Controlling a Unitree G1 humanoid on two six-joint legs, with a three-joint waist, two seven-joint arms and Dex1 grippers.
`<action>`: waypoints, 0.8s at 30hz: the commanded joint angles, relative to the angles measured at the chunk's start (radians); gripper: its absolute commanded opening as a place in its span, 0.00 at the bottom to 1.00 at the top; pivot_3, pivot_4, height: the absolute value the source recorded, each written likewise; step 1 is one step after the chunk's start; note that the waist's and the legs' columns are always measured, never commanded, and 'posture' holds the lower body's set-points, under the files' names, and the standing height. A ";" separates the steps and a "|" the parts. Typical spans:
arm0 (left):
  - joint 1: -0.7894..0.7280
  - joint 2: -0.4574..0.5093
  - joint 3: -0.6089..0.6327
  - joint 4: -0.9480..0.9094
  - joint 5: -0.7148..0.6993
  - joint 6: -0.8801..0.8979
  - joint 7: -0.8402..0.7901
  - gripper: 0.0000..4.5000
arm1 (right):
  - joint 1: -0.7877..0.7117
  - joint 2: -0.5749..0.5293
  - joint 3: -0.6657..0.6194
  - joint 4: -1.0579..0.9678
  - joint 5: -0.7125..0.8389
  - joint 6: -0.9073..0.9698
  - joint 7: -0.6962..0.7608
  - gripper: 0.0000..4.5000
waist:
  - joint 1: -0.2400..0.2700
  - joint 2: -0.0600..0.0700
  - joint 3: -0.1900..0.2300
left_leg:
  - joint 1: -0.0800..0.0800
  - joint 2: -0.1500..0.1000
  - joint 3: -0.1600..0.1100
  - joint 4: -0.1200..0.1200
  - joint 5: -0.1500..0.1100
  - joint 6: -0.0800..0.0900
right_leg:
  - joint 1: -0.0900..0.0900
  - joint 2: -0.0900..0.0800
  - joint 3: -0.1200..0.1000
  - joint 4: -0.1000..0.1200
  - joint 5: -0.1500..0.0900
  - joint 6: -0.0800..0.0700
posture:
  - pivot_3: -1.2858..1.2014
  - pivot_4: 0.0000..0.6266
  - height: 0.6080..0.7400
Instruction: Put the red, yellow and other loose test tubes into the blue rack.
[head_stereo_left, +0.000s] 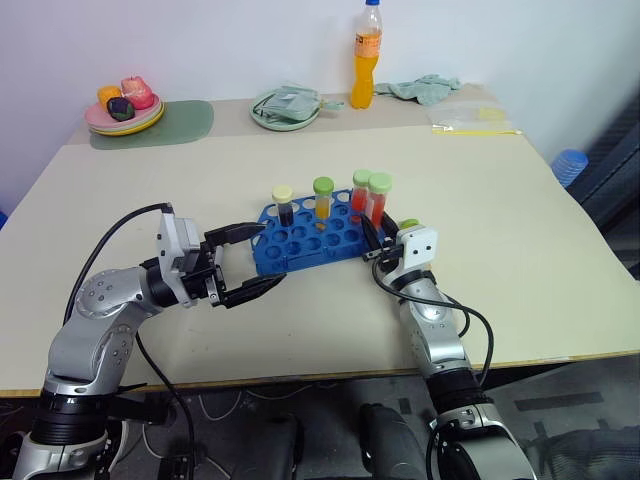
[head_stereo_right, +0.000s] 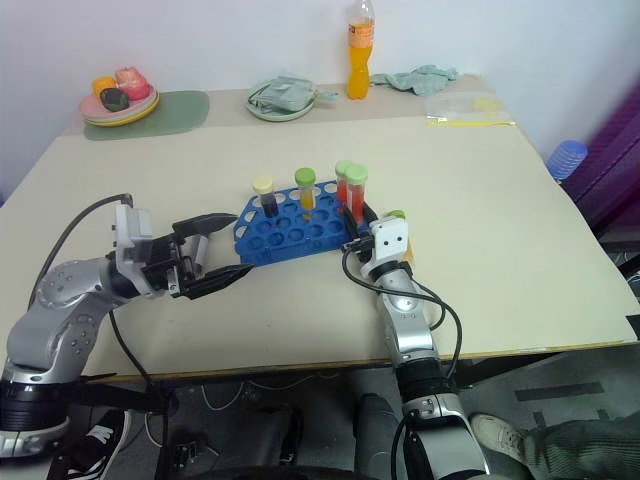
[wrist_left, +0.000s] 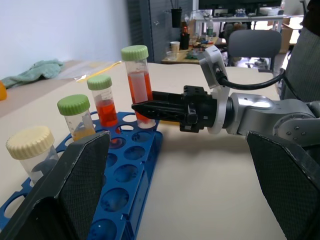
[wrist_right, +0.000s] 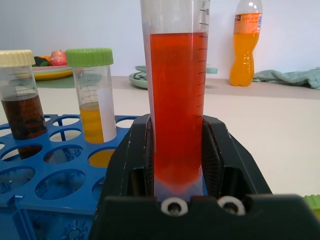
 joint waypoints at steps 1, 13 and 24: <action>-0.006 0.004 0.014 -0.019 0.000 -0.017 0.000 1.00 | 0.016 0.005 0.007 -0.030 0.044 0.010 0.051 0.18 | 0.000 0.000 0.000 | 0.000 0.000 0.000 0.000 0.000 0.000 | 0.000 0.000 0.000 0.000 0.000 0.000 | 0.52 0.24 1.00; -0.003 0.002 0.015 -0.026 -0.001 -0.016 0.005 1.00 | 0.000 -0.005 0.007 -0.026 0.009 0.000 0.021 1.00 | 0.001 0.000 0.000 | 0.000 0.000 0.000 0.000 0.000 0.000 | 0.000 0.000 0.000 0.000 0.000 0.000 | 0.52 0.24 1.00; 0.012 -0.005 0.008 -0.039 0.006 -0.023 0.016 1.00 | 0.107 -0.185 -0.016 -0.409 0.080 0.273 0.150 1.00 | 0.007 0.000 0.000 | -0.001 0.000 0.000 0.000 -0.001 0.002 | 0.000 0.000 0.000 -0.001 0.000 0.000 | 0.52 0.24 1.00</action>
